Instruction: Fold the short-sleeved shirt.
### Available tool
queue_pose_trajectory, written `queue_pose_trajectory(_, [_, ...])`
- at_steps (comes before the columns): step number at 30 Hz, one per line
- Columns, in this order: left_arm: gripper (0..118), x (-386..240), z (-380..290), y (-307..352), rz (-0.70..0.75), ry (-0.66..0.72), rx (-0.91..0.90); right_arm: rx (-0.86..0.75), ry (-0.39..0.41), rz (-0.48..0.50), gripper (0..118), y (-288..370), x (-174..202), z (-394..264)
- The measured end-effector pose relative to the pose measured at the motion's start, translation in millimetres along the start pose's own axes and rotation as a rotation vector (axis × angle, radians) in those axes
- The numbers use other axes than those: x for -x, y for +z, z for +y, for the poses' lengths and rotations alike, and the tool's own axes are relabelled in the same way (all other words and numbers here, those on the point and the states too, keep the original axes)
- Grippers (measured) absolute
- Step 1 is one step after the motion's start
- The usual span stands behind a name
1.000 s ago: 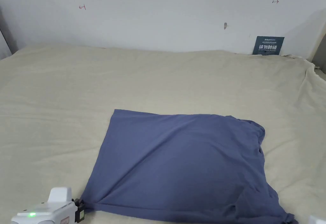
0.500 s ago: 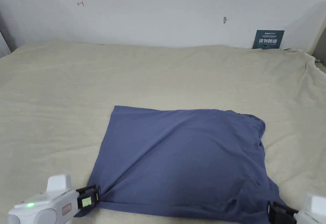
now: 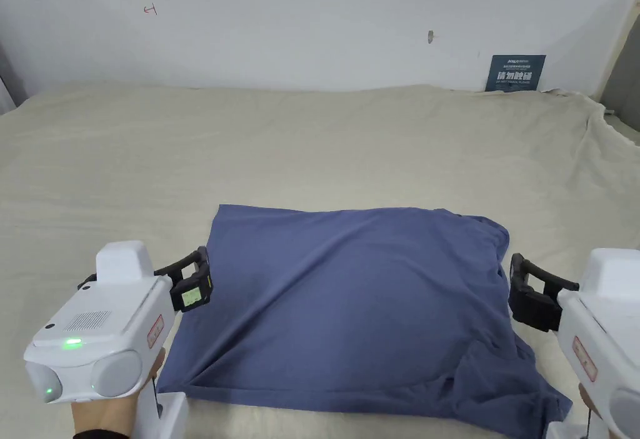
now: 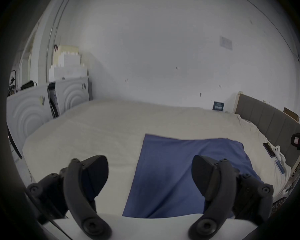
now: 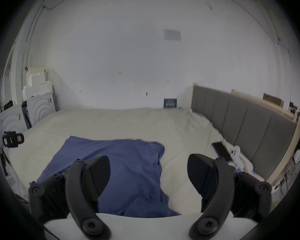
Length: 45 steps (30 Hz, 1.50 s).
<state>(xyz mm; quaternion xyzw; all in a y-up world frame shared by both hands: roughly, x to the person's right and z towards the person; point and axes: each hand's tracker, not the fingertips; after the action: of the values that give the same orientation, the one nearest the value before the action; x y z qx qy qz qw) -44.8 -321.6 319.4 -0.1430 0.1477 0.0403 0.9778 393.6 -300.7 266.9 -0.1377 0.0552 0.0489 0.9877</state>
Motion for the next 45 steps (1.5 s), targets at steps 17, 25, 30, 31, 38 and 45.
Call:
queue_pose_trajectory(17, [0,11.0,-12.1,-6.8,-0.079,0.027,0.123,-0.071,-0.010,0.004,0,7.2,9.0,-0.4])
queue_pose_trajectory(25, [21,38.3,-49.2,-25.1,-0.031,0.078,0.384,-0.041,-0.018,0.009,0,5.5,7.7,-7.6])
queue_pose_trajectory(30, [91,56.5,-79.0,-35.2,0.002,0.114,0.541,-0.017,-0.019,0.008,0,3.4,7.1,-12.4])
queue_pose_trajectory(31, [93,59.4,-84.9,-37.2,0.005,0.118,0.568,-0.013,-0.018,0.008,0,3.2,7.1,-12.8])
queue_pose_trajectory(38, [93,65.0,-120.5,-48.8,0.053,0.080,0.687,0.013,-0.020,0.005,0,1.3,6.4,-18.8])
queue_pose_trajectory(45, [10,63.0,-137.7,-60.6,-0.051,0.119,0.740,0.044,-0.022,-0.007,0,0.7,-0.4,-26.0])
